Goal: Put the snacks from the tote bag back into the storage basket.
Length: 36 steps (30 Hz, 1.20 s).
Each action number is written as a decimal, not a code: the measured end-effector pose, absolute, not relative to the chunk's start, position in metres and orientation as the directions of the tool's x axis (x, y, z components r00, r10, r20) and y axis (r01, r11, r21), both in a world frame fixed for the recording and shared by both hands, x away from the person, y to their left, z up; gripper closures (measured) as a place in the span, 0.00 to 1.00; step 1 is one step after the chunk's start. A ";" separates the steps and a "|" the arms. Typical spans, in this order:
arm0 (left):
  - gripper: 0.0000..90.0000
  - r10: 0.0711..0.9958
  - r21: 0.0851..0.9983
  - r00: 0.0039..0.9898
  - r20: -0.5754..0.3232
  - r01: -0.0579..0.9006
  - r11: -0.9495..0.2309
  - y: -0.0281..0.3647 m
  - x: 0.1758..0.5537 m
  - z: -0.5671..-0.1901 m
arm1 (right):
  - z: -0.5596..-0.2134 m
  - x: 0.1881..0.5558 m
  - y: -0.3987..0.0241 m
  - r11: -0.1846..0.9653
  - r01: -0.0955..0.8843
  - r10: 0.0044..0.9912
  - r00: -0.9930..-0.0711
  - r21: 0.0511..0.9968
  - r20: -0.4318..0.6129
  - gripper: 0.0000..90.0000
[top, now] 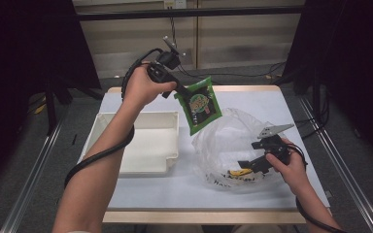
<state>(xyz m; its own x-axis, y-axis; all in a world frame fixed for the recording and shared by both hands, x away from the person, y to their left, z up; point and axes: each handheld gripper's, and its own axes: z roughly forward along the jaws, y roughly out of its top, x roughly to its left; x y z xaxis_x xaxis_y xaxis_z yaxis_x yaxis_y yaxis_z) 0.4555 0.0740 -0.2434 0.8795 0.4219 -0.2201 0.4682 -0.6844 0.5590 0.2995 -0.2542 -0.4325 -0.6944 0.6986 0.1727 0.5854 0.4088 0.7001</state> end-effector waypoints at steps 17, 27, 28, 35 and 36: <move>0.88 0.449 0.517 0.879 -0.162 0.463 -0.720 0.130 0.478 -0.245 | -0.433 0.300 -0.250 0.412 0.585 0.690 -0.701 0.699 0.179 0.04; 0.88 0.444 0.462 0.892 -0.087 0.431 -0.775 0.160 0.493 -0.256 | -0.436 0.301 -0.248 0.412 0.587 0.689 -0.701 0.696 0.184 0.04; 0.88 0.447 0.461 0.890 -0.088 0.434 -0.774 0.162 0.494 -0.258 | -0.436 0.301 -0.248 0.413 0.587 0.688 -0.702 0.696 0.183 0.04; 0.88 0.433 0.423 0.899 -0.059 0.416 -0.805 0.167 0.501 -0.277 | -0.436 0.301 -0.247 0.418 0.586 0.687 -0.704 0.694 0.180 0.04; 0.88 0.433 0.423 0.899 -0.059 0.416 -0.805 0.167 0.501 -0.277 | -0.436 0.301 -0.247 0.418 0.586 0.687 -0.704 0.694 0.180 0.04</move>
